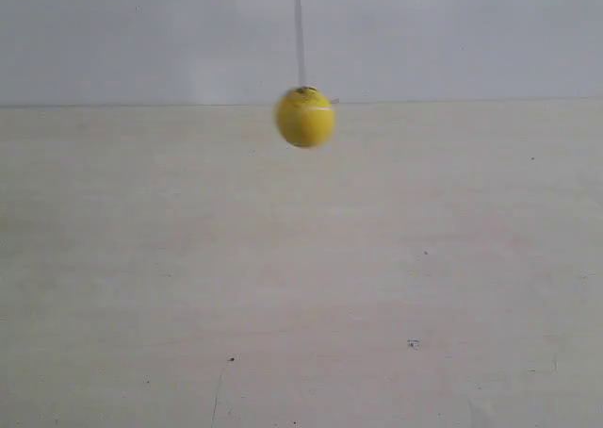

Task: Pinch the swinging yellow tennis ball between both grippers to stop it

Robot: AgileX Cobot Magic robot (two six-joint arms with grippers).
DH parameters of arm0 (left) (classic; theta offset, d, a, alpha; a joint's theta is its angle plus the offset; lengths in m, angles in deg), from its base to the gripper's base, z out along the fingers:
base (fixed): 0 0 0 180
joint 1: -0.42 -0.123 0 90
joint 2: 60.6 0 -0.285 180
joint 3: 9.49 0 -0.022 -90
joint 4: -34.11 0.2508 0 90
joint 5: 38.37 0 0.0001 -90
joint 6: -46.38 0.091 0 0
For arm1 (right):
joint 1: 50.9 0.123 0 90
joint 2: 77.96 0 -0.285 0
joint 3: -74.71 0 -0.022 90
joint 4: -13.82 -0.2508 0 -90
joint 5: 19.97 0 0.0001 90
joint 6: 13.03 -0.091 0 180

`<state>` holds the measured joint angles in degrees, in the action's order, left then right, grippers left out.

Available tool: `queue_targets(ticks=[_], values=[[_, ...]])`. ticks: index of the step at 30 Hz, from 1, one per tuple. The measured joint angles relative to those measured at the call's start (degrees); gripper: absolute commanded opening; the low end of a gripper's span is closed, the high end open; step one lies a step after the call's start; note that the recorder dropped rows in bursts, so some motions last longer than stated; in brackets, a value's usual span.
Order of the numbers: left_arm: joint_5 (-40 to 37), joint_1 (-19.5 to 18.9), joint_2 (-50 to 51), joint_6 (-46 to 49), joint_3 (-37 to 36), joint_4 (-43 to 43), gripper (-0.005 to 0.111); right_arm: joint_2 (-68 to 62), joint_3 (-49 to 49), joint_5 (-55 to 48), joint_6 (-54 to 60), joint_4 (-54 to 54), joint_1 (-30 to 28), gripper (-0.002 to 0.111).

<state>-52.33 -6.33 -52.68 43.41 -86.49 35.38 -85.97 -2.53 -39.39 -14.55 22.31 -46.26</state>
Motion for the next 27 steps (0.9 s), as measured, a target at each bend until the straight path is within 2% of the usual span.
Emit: queue_targets(ticks=[11,17,22,27], values=[[6.66,0.46,0.0,0.0,0.0,0.0,0.005,0.0,0.0,0.44,1.91,2.03,0.0,0.0],[9.27,0.46,0.0,0.0,0.0,0.0,0.005,0.0,0.0,9.73,5.64,4.85,0.0,0.0],[11.98,0.46,0.0,0.0,0.0,0.0,0.005,0.0,0.0,18.43,-2.86,0.45,0.0,0.0],[14.66,0.46,0.0,-3.86,0.0,0.0,0.005,0.0,0.0,22.23,-17.7,-3.09,0.0,0.0]])
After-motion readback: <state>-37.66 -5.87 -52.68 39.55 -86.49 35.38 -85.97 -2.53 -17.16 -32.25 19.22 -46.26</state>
